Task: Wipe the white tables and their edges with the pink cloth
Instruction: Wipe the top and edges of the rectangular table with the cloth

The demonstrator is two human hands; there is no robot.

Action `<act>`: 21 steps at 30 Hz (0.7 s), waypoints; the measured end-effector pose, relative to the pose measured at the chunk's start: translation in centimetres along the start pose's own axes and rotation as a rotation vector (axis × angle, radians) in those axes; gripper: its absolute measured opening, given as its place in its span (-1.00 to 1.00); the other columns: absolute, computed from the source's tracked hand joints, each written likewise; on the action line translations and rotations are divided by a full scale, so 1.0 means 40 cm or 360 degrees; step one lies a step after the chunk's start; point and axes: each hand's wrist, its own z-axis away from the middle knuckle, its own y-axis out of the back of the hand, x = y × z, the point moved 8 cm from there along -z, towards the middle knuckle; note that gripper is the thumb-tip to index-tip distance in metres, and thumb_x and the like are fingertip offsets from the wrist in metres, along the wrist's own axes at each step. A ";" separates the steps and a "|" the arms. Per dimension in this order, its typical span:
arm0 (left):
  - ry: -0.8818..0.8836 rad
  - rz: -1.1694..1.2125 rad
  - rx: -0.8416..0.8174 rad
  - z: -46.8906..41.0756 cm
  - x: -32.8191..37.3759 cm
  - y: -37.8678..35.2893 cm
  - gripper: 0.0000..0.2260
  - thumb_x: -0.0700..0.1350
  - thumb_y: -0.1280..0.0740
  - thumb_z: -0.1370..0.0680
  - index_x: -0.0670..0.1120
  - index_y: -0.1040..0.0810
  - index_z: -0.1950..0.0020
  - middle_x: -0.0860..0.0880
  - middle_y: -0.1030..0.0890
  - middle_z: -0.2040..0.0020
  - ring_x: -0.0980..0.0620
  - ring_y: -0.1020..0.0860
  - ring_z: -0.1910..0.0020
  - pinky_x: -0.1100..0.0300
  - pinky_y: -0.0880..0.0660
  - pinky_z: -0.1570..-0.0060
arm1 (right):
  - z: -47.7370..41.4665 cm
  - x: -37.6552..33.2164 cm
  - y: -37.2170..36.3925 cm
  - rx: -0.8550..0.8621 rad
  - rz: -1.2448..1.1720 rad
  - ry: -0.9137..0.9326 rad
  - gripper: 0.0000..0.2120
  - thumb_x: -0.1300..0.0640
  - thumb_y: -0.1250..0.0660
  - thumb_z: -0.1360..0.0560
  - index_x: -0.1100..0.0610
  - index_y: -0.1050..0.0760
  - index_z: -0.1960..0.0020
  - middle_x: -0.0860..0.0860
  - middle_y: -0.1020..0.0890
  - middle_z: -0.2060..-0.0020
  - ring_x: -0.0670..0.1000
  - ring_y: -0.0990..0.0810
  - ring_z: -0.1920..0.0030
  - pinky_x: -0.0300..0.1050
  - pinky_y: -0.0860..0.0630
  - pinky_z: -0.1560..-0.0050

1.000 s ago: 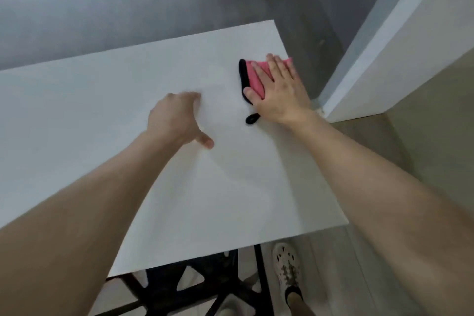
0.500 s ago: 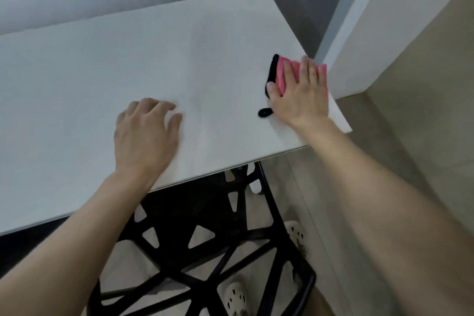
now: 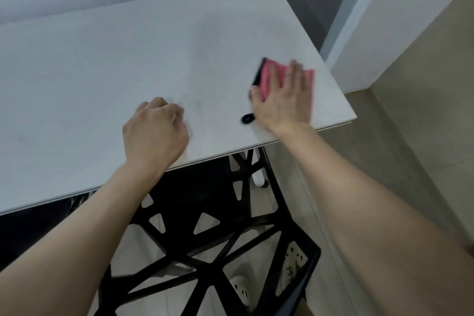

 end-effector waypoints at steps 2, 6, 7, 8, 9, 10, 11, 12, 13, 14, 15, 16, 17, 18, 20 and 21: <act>-0.0040 -0.0004 -0.0007 0.006 -0.003 -0.003 -0.76 -0.09 -0.30 -0.66 0.03 -0.75 -0.21 0.03 -0.65 -0.13 -0.14 -0.56 -0.17 0.02 -0.40 0.04 | 0.061 -0.165 -0.018 -0.0080 -0.0064 0.0490 -0.23 -0.37 0.18 -0.67 -0.03 0.10 -0.77 0.19 0.11 -0.75 0.16 0.19 -0.75 0.21 0.28 -0.70; -0.0049 0.0025 -0.0038 -0.004 -0.011 0.002 -0.75 -0.08 -0.28 -0.68 0.08 -0.74 -0.22 0.06 -0.65 -0.14 -0.13 -0.56 -0.19 0.02 -0.44 0.03 | 0.145 -0.103 -0.020 -0.0194 -0.0111 0.0972 -0.26 -0.42 0.14 -0.66 -0.17 0.14 -0.76 0.02 0.20 -0.75 -0.01 0.28 -0.73 0.07 0.31 -0.71; -0.0036 0.0045 -0.0048 -0.006 -0.010 0.004 -0.75 -0.07 -0.28 -0.68 0.09 -0.74 -0.20 0.08 -0.65 -0.13 -0.11 -0.56 -0.18 0.04 -0.41 0.03 | 0.122 -0.027 -0.016 -0.0198 -0.0094 0.0857 -0.24 -0.45 0.15 -0.65 -0.17 0.14 -0.76 0.04 0.20 -0.75 0.00 0.27 -0.74 0.06 0.31 -0.72; -0.0028 0.0067 -0.0047 -0.007 -0.008 0.007 -0.75 -0.06 -0.28 -0.68 0.11 -0.75 -0.18 0.09 -0.65 -0.12 -0.09 -0.56 -0.18 0.05 -0.40 0.03 | 0.085 0.056 -0.008 -0.0175 -0.0076 0.0664 -0.21 -0.47 0.17 -0.63 -0.14 0.12 -0.77 0.09 0.18 -0.75 0.04 0.24 -0.74 0.08 0.29 -0.72; -0.0027 0.0084 -0.0047 -0.010 -0.010 0.010 -0.75 -0.05 -0.28 -0.69 0.12 -0.75 -0.18 0.10 -0.65 -0.12 -0.08 -0.56 -0.18 0.06 -0.40 0.02 | 0.049 0.128 0.002 -0.0123 -0.0069 0.0431 -0.17 -0.48 0.19 -0.62 -0.10 0.08 -0.77 0.15 0.14 -0.75 0.11 0.19 -0.75 0.13 0.26 -0.73; -0.0035 0.0100 -0.0055 -0.013 -0.014 0.011 -0.75 -0.04 -0.28 -0.69 0.14 -0.76 -0.17 0.11 -0.66 -0.13 -0.06 -0.56 -0.19 0.07 -0.40 0.01 | 0.020 0.176 0.007 -0.0074 -0.0058 0.0207 -0.14 -0.48 0.22 -0.60 -0.05 0.05 -0.77 0.21 0.10 -0.74 0.17 0.13 -0.75 0.18 0.23 -0.73; -0.0059 0.0125 -0.0076 -0.019 -0.018 0.011 -0.75 -0.03 -0.29 -0.69 0.14 -0.76 -0.18 0.12 -0.66 -0.14 -0.05 -0.57 -0.19 0.07 -0.42 -0.01 | 0.003 0.189 0.008 -0.0025 -0.0026 0.0007 -0.11 -0.46 0.26 -0.58 0.00 0.04 -0.77 0.26 0.07 -0.73 0.22 0.09 -0.74 0.22 0.21 -0.72; -0.0086 0.0167 -0.0110 -0.023 -0.023 0.011 -0.76 -0.03 -0.29 -0.69 0.15 -0.76 -0.19 0.12 -0.67 -0.15 -0.05 -0.58 -0.20 0.06 -0.46 -0.04 | 0.000 0.157 0.006 0.0015 0.0003 -0.0114 -0.10 -0.44 0.29 -0.57 0.02 0.04 -0.77 0.29 0.05 -0.73 0.25 0.07 -0.74 0.25 0.20 -0.71; -0.0092 0.0226 -0.0142 -0.027 -0.034 0.015 -0.76 -0.03 -0.30 -0.69 0.14 -0.76 -0.21 0.12 -0.68 -0.17 -0.04 -0.60 -0.21 0.04 -0.51 -0.10 | 0.009 0.084 0.000 0.0035 0.0006 -0.0097 -0.11 -0.43 0.30 -0.57 0.02 0.05 -0.77 0.29 0.05 -0.73 0.26 0.08 -0.74 0.26 0.21 -0.70; -0.0079 0.0284 -0.0157 -0.030 -0.049 0.023 -0.75 -0.05 -0.31 -0.68 0.12 -0.75 -0.23 0.11 -0.70 -0.19 -0.03 -0.62 -0.22 0.01 -0.54 -0.17 | 0.026 -0.016 -0.013 0.0021 -0.0024 0.0061 -0.14 -0.41 0.30 -0.59 -0.01 0.09 -0.78 0.27 0.07 -0.73 0.24 0.12 -0.74 0.26 0.23 -0.70; -0.0051 0.0324 -0.0135 -0.033 -0.069 0.031 -0.74 -0.08 -0.31 -0.66 0.09 -0.74 -0.26 0.09 -0.70 -0.20 -0.03 -0.63 -0.23 -0.03 -0.56 -0.22 | 0.055 -0.128 -0.029 -0.0015 -0.0055 0.0328 -0.18 -0.40 0.28 -0.61 -0.05 0.13 -0.77 0.22 0.11 -0.74 0.20 0.18 -0.75 0.24 0.26 -0.70; -0.0006 0.0327 -0.0081 -0.035 -0.093 0.041 -0.72 -0.12 -0.30 -0.65 0.07 -0.73 -0.27 0.07 -0.70 -0.20 -0.03 -0.63 -0.23 -0.05 -0.56 -0.24 | 0.096 -0.232 -0.043 -0.0049 -0.0071 0.0622 -0.22 -0.39 0.26 -0.64 -0.08 0.16 -0.77 0.17 0.15 -0.75 0.14 0.23 -0.74 0.21 0.28 -0.70; 0.0048 0.0298 -0.0023 -0.034 -0.118 0.047 -0.70 -0.15 -0.29 -0.64 0.05 -0.73 -0.27 0.05 -0.69 -0.21 -0.05 -0.62 -0.25 -0.07 -0.56 -0.24 | 0.139 -0.309 -0.055 -0.0086 -0.0073 0.0864 -0.25 -0.38 0.24 -0.66 -0.10 0.18 -0.76 0.12 0.18 -0.75 0.10 0.27 -0.74 0.19 0.29 -0.70; 0.0097 0.0260 0.0010 -0.031 -0.139 0.048 -0.70 -0.16 -0.28 -0.64 0.04 -0.72 -0.27 0.03 -0.68 -0.22 -0.07 -0.59 -0.28 -0.07 -0.54 -0.23 | 0.168 -0.352 -0.062 -0.0118 -0.0074 0.1009 -0.27 -0.38 0.21 -0.67 -0.13 0.18 -0.76 0.08 0.19 -0.75 0.06 0.29 -0.74 0.17 0.30 -0.70; 0.0131 0.0193 0.0001 -0.030 -0.159 0.034 -0.73 -0.14 -0.29 -0.67 0.02 -0.73 -0.25 -0.01 -0.66 -0.22 -0.13 -0.55 -0.29 -0.08 -0.52 -0.18 | 0.174 -0.361 -0.060 -0.0153 -0.0092 0.1129 -0.30 -0.38 0.16 -0.69 -0.16 0.17 -0.76 0.04 0.19 -0.75 0.02 0.32 -0.73 0.14 0.30 -0.71; 0.0130 0.0145 -0.0004 -0.029 -0.160 0.025 -0.76 -0.12 -0.30 -0.67 0.02 -0.73 -0.21 -0.02 -0.66 -0.18 -0.16 -0.55 -0.25 -0.09 -0.53 -0.13 | 0.171 -0.349 -0.056 -0.0164 -0.0092 0.1184 -0.30 -0.39 0.14 -0.69 -0.17 0.18 -0.75 0.02 0.20 -0.75 0.00 0.33 -0.73 0.12 0.31 -0.71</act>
